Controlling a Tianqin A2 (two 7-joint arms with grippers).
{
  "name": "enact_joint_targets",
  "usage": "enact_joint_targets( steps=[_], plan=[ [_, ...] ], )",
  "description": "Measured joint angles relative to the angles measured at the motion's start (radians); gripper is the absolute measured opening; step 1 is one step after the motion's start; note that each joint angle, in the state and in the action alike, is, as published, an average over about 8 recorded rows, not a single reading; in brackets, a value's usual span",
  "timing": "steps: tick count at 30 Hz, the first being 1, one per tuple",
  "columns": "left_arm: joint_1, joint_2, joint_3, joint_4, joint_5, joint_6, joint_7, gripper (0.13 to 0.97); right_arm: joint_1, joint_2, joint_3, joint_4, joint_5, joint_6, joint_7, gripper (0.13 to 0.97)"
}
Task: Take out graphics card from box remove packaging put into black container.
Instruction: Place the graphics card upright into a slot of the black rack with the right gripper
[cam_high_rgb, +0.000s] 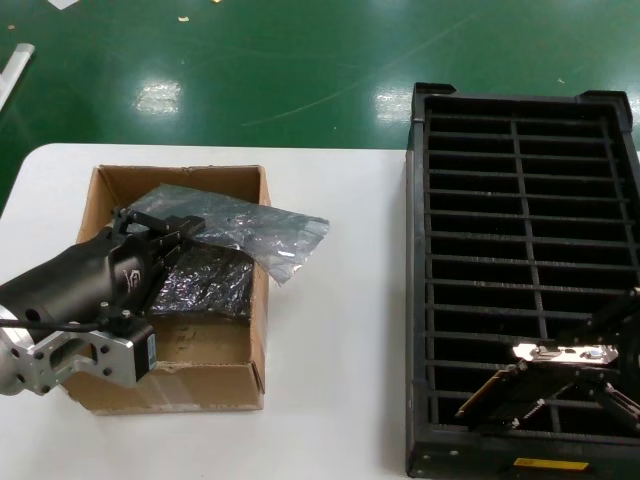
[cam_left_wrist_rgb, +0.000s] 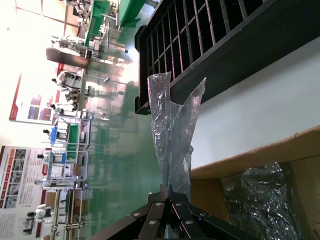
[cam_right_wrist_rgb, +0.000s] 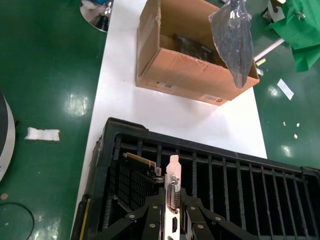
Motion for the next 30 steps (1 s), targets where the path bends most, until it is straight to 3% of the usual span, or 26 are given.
enact_joint_targets(
  steps=[15,30],
  plan=[
    [0.000,0.000,0.000,0.000,0.000,0.000,0.000,0.138,-0.013,0.003,0.015,0.032,0.016,-0.004,0.083,0.179],
    [0.000,0.000,0.000,0.000,0.000,0.000,0.000,0.138,-0.026,-0.009,0.032,0.054,-0.062,-0.002,0.234,0.179]
  ],
)
